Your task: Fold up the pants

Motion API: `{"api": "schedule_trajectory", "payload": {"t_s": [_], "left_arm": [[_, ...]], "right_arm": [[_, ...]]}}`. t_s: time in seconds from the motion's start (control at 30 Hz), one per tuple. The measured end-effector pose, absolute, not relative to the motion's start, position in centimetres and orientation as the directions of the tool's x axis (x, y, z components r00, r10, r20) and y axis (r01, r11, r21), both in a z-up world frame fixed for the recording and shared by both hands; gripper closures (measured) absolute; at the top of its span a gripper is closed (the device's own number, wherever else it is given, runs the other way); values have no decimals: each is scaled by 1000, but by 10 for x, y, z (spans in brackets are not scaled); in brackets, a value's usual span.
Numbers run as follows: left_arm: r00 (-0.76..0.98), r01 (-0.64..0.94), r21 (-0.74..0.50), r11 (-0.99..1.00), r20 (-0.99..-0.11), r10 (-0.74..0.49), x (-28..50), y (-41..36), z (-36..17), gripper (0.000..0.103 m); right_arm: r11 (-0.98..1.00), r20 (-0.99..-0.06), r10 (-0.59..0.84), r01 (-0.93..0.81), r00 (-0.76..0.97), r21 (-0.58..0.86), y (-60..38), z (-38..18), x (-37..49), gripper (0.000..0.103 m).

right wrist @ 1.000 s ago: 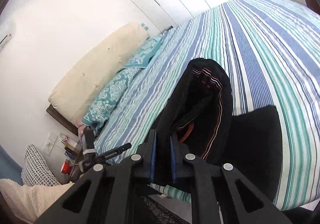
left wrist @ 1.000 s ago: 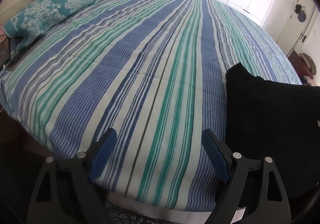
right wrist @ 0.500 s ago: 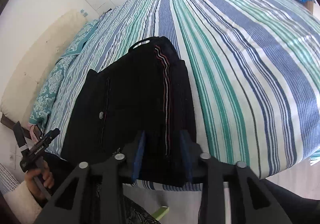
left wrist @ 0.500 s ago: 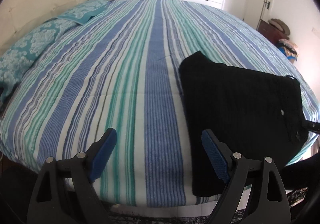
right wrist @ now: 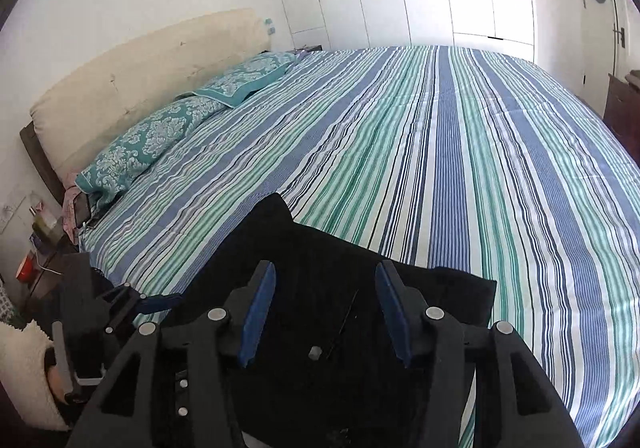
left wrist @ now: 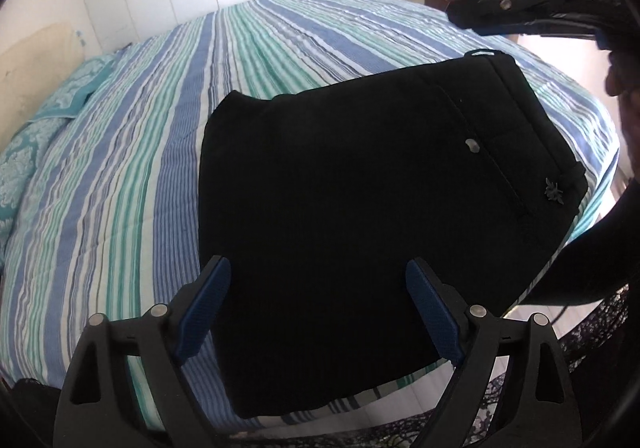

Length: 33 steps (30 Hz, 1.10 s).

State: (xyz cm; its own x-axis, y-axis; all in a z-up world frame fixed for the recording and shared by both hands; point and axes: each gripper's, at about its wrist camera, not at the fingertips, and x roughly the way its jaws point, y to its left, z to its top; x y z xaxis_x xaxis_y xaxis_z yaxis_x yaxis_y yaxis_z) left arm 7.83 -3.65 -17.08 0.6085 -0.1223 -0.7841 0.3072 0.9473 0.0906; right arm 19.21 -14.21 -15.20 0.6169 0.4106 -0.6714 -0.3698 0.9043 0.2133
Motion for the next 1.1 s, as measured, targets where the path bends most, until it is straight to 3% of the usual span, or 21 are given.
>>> {"api": "schedule_trajectory", "payload": {"t_s": [0.1,0.17,0.27,0.37,0.53,0.67,0.77,0.93,1.03,1.1], "left_arm": [[597,304,73,950,-792,-130,78,-34,-171,8],[591,300,65,952,-796,-132,77,-32,-171,7],[584,295,56,954,-801,-134,75,-31,-171,6],[575,280,29,960,-806,-144,76,-28,-168,6],[601,256,-63,965,-771,-210,76,-18,-150,6],[590,257,-35,966,-786,-185,79,-21,-154,6],[560,262,19,965,-817,-136,79,-25,-167,6],[576,266,31,963,-807,-133,71,-25,-165,6],[570,263,29,964,-811,-132,72,-24,-167,6],[567,265,38,964,-814,-124,73,-25,-169,6]], "right_arm": [[935,-758,336,-298,560,194,-162,-201,219,54],[936,-751,347,-252,562,244,-184,-218,222,75],[913,-719,404,-203,566,354,-203,-214,219,83],[928,-702,371,-212,607,307,-203,-191,199,79],[897,-679,441,-292,586,331,-185,-177,138,76],[922,-796,388,-198,465,333,-177,-213,115,73],[913,-782,405,-165,473,373,-188,-216,108,75],[939,-767,345,-200,541,281,-183,-198,88,74],[951,-802,304,-208,514,228,-172,-206,88,60],[957,-821,288,-185,493,224,-170,-216,91,60]]}}
